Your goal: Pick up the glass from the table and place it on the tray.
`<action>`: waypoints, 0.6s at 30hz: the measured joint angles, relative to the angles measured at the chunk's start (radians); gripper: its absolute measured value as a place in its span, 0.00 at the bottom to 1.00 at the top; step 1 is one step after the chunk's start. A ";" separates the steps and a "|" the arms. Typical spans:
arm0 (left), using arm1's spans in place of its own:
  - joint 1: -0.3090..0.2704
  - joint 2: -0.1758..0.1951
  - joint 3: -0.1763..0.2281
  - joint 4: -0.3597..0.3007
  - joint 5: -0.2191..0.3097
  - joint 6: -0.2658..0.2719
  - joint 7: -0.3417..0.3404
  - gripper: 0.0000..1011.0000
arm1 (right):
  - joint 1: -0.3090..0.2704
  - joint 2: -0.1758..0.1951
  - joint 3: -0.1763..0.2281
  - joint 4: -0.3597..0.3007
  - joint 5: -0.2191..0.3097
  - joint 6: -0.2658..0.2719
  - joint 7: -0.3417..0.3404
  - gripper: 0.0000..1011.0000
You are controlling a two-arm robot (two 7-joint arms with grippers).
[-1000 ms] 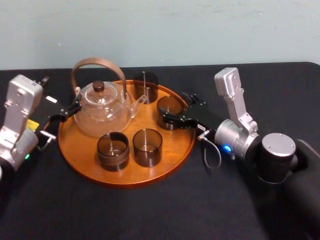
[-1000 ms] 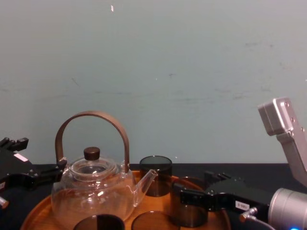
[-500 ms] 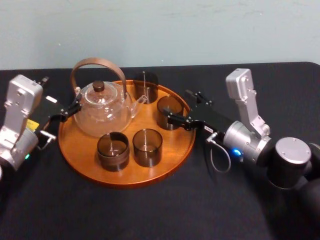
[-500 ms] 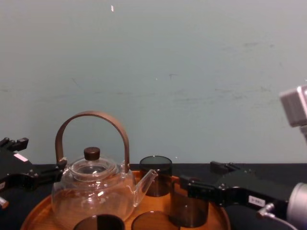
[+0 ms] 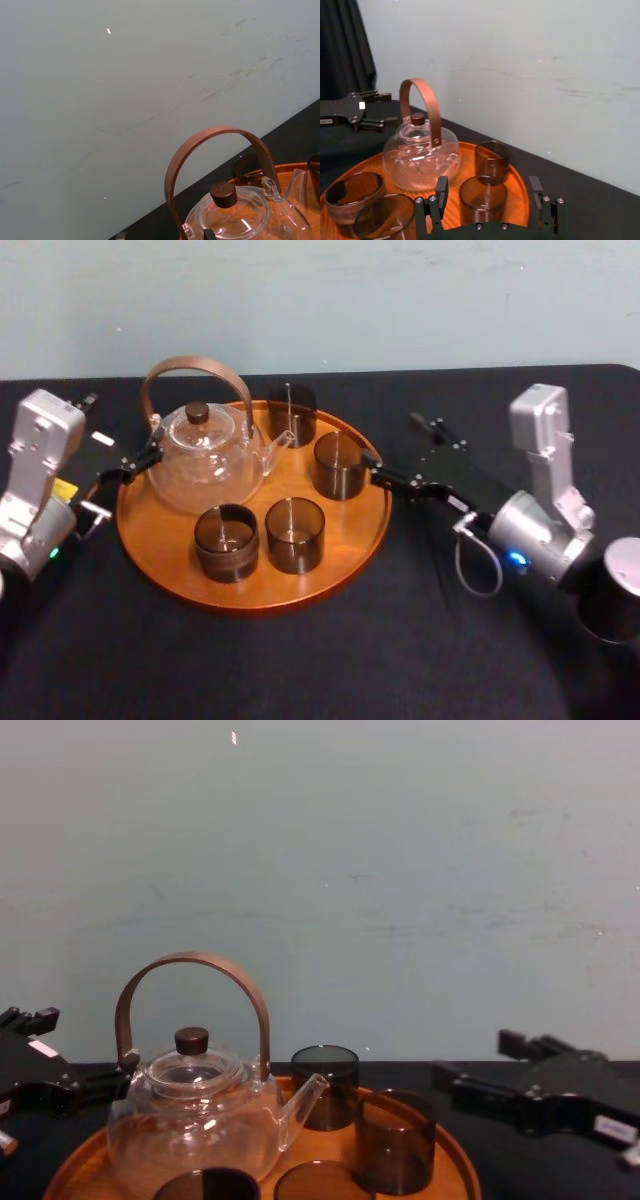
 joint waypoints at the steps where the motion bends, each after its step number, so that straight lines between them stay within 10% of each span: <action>1: 0.000 0.000 0.000 0.000 0.000 0.000 0.000 1.00 | -0.015 0.009 0.010 -0.016 0.005 -0.005 -0.006 0.99; 18: 0.000 0.000 0.000 0.000 0.000 0.000 0.000 1.00 | -0.125 0.063 0.138 -0.087 0.068 -0.045 -0.042 0.99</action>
